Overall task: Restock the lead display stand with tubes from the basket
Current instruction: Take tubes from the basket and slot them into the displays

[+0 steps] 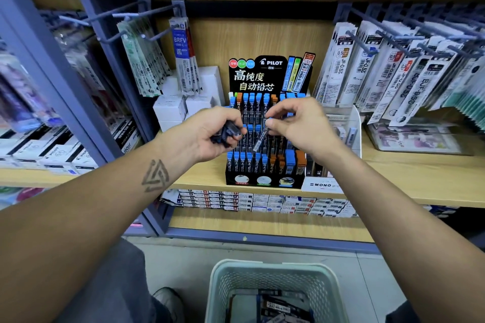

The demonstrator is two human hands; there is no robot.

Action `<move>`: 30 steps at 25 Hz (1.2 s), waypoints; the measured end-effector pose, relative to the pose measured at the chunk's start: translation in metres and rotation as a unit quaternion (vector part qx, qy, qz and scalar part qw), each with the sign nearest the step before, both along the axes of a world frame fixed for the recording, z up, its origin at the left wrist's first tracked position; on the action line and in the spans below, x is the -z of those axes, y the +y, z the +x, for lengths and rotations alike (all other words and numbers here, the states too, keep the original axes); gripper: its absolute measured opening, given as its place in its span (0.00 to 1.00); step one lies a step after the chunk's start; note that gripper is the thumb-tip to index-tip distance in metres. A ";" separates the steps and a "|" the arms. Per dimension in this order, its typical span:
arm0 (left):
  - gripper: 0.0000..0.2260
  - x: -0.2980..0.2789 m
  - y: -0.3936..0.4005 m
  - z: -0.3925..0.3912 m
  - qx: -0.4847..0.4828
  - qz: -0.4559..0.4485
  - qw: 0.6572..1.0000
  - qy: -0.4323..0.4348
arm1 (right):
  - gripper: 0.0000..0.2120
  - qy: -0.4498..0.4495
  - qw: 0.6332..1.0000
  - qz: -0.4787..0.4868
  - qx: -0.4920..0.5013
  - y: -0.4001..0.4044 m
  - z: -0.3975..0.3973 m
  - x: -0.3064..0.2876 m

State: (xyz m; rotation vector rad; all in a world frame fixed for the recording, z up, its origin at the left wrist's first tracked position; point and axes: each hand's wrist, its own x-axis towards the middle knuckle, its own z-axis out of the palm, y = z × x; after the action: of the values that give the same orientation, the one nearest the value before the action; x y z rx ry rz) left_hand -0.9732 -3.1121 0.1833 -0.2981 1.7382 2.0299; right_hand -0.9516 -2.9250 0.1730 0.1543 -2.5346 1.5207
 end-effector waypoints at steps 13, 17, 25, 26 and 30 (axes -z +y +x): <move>0.07 0.006 -0.004 0.001 0.001 -0.036 0.999 0.021 | 0.02 0.079 0.952 0.293 -0.039 -0.020 0.015 0.034; 0.07 0.006 -0.006 0.003 0.015 -0.029 0.999 0.018 | 0.02 0.099 0.930 0.348 -0.068 -0.017 0.015 0.041; 0.07 0.009 0.000 0.007 0.040 0.000 0.999 0.002 | 0.08 0.059 0.987 0.143 -0.045 -0.010 0.015 0.023; 0.07 0.010 0.003 0.007 0.039 0.009 0.999 -0.001 | 0.15 0.027 0.994 0.072 -0.072 -0.010 0.018 0.018; 0.08 0.013 0.013 0.006 0.034 0.041 0.999 0.002 | 0.47 -0.029 0.979 0.003 -0.201 -0.015 0.032 0.009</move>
State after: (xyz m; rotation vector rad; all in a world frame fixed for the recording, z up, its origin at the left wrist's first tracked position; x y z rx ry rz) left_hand -0.9677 -3.0990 0.1699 -0.2053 1.6399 2.0490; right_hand -0.9198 -2.9397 0.1641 0.6681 -2.6684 1.6698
